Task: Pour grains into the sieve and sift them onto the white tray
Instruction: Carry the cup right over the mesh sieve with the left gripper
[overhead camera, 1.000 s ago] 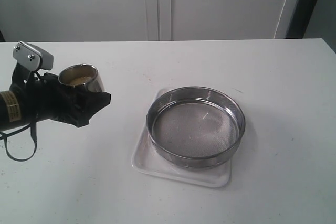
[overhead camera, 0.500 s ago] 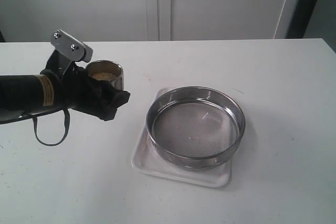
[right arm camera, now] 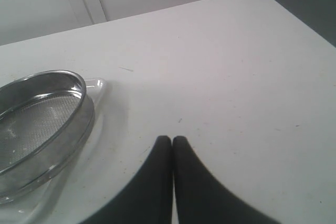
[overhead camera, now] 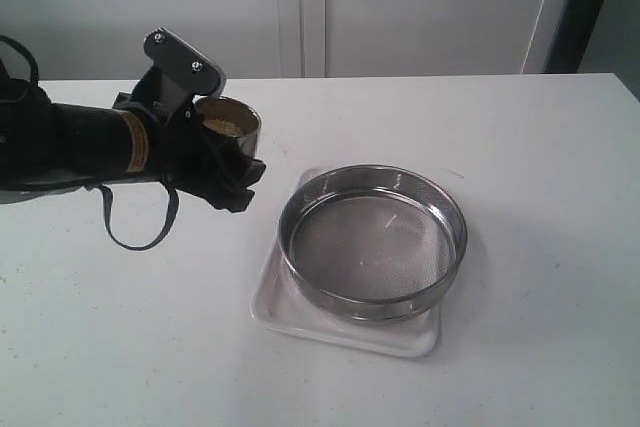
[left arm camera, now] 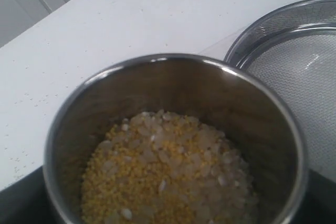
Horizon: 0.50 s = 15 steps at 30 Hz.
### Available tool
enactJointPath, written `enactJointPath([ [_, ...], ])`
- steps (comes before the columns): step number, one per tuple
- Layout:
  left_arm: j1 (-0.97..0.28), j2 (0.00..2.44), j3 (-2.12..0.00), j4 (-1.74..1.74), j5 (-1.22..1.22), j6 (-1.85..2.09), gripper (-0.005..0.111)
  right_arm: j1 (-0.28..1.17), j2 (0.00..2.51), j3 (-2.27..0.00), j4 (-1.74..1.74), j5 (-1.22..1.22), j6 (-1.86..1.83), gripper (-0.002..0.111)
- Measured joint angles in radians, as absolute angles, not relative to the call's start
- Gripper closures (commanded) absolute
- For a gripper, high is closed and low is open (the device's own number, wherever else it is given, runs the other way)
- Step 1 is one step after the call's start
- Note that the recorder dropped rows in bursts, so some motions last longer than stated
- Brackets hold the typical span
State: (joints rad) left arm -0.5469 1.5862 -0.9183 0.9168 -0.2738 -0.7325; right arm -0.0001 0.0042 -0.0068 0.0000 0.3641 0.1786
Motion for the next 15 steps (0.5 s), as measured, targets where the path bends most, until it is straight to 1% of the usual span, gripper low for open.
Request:
enactJointPath([
  [7, -0.558, 1.625, -0.957, 0.932, -0.229, -0.732, 0.107, 0.000, 0.004, -0.007, 0.000, 0.364, 0.179, 0.108],
  [15, -0.630, 1.720, -1.087, 0.989, -0.119, -0.720, 0.107, 0.000, 0.004, -0.007, 0.000, 0.364, 0.179, 0.108],
])
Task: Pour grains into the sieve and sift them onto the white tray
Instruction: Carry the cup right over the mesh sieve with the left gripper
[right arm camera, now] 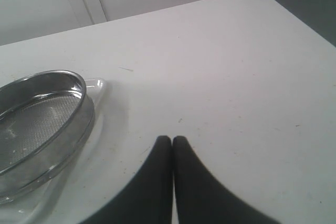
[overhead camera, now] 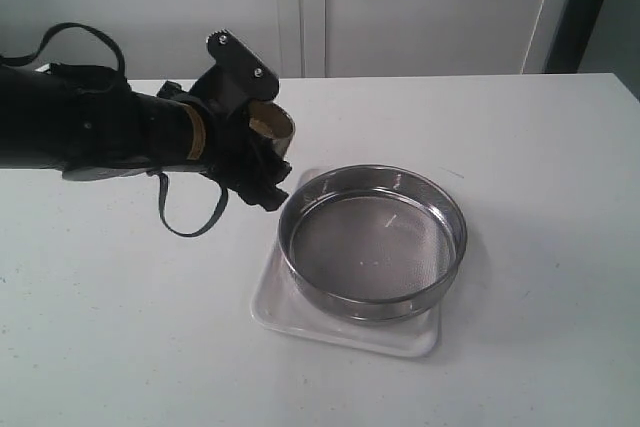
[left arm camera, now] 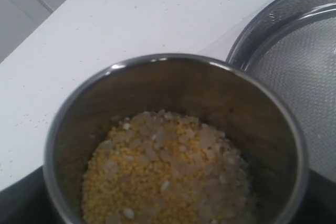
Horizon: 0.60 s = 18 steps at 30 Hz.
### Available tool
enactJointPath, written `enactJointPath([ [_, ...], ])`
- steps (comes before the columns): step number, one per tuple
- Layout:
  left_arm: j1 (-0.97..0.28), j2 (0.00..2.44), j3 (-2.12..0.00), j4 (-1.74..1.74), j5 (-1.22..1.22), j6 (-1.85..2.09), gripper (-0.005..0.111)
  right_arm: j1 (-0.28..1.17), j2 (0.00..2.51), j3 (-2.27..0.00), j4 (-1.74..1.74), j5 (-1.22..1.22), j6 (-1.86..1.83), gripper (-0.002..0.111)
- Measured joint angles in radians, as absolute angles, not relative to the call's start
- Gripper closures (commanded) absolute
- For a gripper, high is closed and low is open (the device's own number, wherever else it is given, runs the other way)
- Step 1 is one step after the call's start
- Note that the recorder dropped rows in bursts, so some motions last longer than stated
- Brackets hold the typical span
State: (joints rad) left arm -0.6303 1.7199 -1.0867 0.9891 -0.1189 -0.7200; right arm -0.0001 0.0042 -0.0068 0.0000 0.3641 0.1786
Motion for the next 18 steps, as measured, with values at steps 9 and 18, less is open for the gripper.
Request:
enactJointPath([
  [9, -0.676, 1.796, -1.191, 1.040, -0.057, -0.718, 0.107, 0.000, 0.004, -0.007, 0.000, 0.364, 0.179, 0.108],
  [18, -0.753, 1.860, -1.252, 1.118, 0.035, -0.698, 0.107, 0.000, 0.004, -0.007, 0.000, 0.364, 0.179, 0.108],
])
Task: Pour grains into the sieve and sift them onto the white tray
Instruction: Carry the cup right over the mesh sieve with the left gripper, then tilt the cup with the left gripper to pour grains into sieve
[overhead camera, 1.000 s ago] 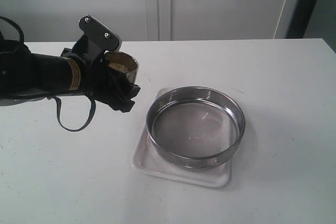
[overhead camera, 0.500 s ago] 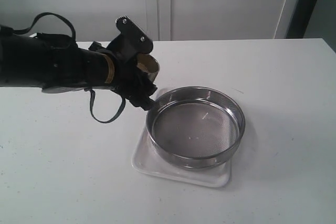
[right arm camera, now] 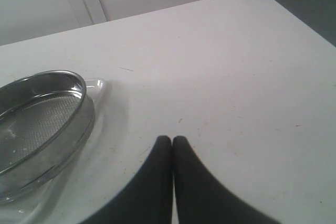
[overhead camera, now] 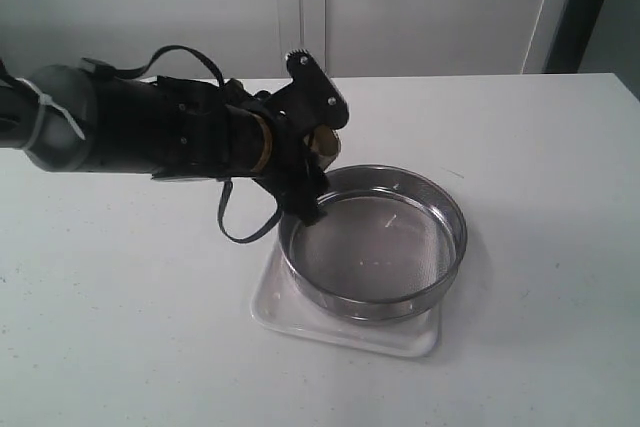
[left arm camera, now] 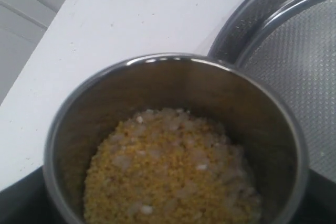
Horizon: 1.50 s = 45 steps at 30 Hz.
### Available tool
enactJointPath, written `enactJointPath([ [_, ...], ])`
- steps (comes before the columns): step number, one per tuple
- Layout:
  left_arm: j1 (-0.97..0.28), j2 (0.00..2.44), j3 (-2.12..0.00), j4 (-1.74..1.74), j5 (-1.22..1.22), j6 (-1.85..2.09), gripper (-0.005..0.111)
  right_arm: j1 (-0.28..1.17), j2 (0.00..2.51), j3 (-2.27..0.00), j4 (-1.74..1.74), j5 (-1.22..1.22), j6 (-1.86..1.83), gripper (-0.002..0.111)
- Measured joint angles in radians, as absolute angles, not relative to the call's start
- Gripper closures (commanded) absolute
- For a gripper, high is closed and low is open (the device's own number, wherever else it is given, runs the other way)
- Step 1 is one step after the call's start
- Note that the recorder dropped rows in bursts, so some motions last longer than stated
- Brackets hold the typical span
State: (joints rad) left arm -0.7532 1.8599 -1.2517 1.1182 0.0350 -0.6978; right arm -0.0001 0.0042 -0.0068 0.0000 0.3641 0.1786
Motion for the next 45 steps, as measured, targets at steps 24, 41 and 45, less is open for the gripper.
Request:
enactJointPath([
  [24, -0.833, 1.920, -1.284, 1.235, 0.122, -0.344, 0.107, 0.000, 0.004, -0.007, 0.000, 0.364, 0.181, 0.108],
  [41, -0.835, 1.976, -1.289, 1.464, 0.105, -0.313, 0.107, 0.000, 0.004, -0.007, 0.000, 0.364, 0.181, 0.108],
  [45, -0.835, 1.977, -1.289, 1.507, 0.105, -0.313, 0.107, 0.000, 0.004, -0.007, 0.000, 0.364, 0.181, 0.108],
])
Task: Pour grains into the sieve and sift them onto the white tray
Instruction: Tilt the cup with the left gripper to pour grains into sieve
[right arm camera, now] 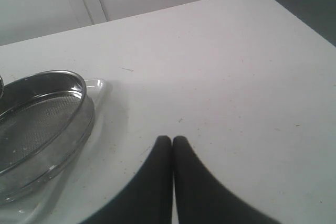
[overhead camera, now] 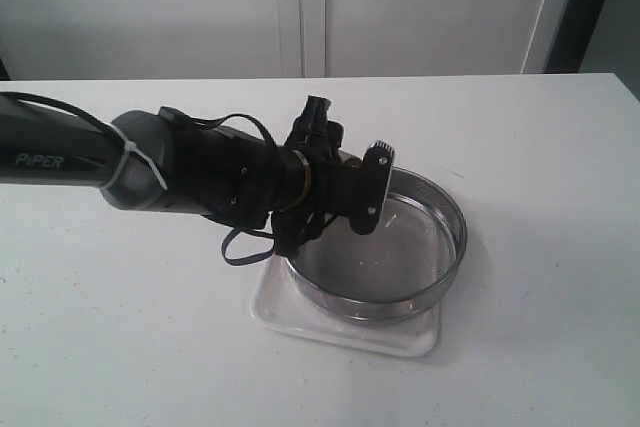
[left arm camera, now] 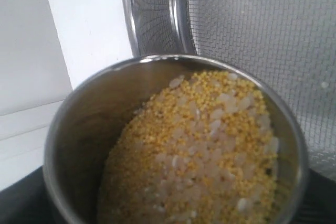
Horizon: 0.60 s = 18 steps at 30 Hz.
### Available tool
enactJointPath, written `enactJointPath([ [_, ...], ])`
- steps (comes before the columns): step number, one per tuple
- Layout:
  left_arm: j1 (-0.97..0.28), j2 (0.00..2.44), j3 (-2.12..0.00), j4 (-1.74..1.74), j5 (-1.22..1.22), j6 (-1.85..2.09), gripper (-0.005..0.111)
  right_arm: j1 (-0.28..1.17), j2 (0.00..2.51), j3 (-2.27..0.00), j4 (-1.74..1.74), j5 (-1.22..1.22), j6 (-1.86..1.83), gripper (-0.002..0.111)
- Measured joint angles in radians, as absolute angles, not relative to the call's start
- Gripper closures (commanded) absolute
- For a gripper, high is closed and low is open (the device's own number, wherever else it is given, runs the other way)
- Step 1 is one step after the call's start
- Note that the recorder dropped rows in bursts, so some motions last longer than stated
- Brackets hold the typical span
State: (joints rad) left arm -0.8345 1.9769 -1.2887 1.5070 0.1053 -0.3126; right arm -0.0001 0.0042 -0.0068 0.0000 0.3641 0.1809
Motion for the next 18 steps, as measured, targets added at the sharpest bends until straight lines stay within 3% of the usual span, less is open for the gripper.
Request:
enactJointPath([
  [18, -0.835, 1.977, -1.289, 1.698, 0.134, -0.309, 0.107, 0.000, 0.004, -0.007, 0.000, 0.364, 0.181, 0.108],
])
